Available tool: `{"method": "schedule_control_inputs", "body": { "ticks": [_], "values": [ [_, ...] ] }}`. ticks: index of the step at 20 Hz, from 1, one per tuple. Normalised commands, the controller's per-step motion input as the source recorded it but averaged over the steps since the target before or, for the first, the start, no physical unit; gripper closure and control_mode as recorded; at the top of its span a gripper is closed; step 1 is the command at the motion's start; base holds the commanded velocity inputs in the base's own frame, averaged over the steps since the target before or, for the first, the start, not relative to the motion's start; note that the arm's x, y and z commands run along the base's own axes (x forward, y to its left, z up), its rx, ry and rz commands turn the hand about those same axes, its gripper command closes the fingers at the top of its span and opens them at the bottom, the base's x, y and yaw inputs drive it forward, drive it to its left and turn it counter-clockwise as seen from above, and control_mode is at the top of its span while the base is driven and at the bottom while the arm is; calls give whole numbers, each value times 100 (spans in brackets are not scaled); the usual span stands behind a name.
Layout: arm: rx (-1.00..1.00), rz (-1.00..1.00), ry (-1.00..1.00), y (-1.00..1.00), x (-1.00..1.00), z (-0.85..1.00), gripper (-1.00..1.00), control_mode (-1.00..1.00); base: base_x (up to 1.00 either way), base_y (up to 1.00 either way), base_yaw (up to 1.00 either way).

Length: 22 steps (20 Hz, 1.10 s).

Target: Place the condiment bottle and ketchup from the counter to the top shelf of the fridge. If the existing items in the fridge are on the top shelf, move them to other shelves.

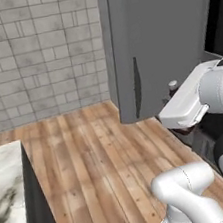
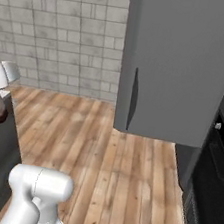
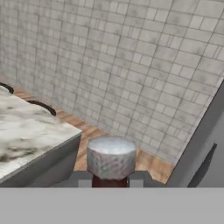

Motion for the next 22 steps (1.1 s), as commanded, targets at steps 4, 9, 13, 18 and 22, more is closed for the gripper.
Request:
{"method": "schedule_control_inputs", "body": {
  "ticks": [4,9,13,18,22],
  "values": [
    [0,0,0,0,0,0,100,100,100,1,4],
    [0,0,0,0,0,0,100,100,100,28,1],
    [0,0,0,0,0,0,100,100,100,54,0],
    [0,0,0,0,0,0,100,100,100,67,0],
    [0,0,0,0,0,0,100,100,100,54,0]
  ]
}}
